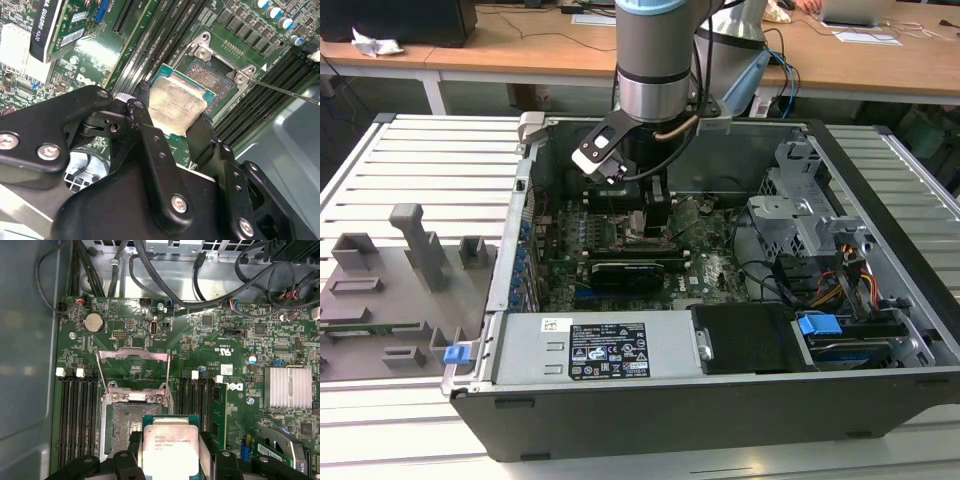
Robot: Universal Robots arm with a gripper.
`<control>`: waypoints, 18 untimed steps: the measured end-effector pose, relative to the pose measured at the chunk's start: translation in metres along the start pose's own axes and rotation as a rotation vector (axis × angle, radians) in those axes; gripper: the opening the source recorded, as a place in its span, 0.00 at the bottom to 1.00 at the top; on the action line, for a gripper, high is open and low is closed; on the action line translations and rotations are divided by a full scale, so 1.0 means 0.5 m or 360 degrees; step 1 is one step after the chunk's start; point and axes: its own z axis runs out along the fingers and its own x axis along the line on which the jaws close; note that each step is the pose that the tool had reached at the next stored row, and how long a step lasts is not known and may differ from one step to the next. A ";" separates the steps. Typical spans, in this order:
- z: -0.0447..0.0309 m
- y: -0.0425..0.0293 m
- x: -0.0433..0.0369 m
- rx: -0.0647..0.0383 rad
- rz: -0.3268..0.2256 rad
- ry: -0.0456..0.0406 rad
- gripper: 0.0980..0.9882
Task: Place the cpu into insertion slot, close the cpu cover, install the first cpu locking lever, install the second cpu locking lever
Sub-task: 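Place the cpu into insertion slot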
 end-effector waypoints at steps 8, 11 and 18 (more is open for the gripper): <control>0.006 -0.001 0.012 0.0000 0.0000 -0.0001 0.49; 0.011 -0.001 0.018 0.0000 0.0014 -0.0002 0.49; 0.019 -0.002 0.018 0.0000 0.0068 -0.0006 0.49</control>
